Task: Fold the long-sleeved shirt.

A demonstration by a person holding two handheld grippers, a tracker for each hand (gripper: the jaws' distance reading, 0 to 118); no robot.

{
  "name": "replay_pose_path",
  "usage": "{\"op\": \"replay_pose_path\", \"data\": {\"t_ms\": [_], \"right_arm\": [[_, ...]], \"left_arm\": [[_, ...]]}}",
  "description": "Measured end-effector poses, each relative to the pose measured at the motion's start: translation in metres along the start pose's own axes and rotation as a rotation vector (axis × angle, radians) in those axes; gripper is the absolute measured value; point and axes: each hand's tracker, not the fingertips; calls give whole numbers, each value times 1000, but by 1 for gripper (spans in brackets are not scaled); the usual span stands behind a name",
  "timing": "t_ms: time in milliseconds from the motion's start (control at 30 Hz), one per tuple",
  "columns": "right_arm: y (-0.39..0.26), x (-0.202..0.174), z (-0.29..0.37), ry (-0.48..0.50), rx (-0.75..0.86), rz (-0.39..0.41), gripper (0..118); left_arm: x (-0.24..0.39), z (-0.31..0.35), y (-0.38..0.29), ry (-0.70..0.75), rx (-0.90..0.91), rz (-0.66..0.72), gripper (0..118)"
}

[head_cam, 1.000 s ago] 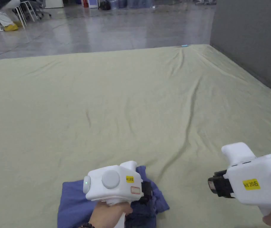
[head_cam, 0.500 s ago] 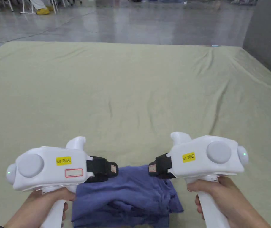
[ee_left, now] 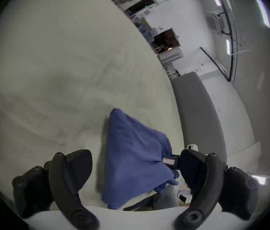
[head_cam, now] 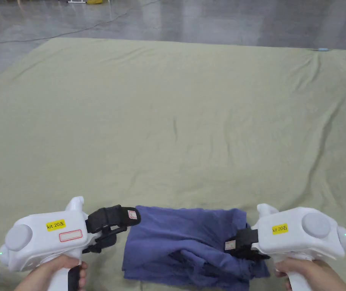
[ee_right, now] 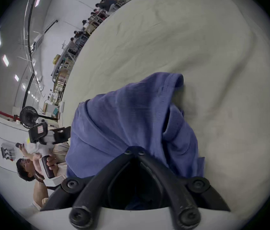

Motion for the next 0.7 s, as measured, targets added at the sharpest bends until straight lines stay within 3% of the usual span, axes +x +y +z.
{"op": "replay_pose_path", "data": {"t_ms": [200,233,267,300,333,400,567,700], "right_arm": [[1,-9,-4,-41,-7,50,0],[0,-10,-3,-42,-5,52,0],[0,-9,-3,-42,-3,50,0],[-1,-9,-3,-39,0,45,0],[-1,-8,-4,-35,1,41,0],[-1,-6,-3,-27,1,34,0],[2,-12,2,-27,-7,21,0],[4,-55,15,-173,117,212,0]], "left_arm": [[-19,-38,3,-16,-42,-48,104],[-15,-39,5,-19,-42,-47,92],[-12,-39,8,-21,-46,-40,56],[-9,-39,7,-31,-47,-48,6],[-7,-40,7,-46,-42,-62,1],[-1,-48,4,39,-56,-110,1],[9,-45,7,51,-39,-150,1],[18,-18,21,36,-6,-172,0]]}}
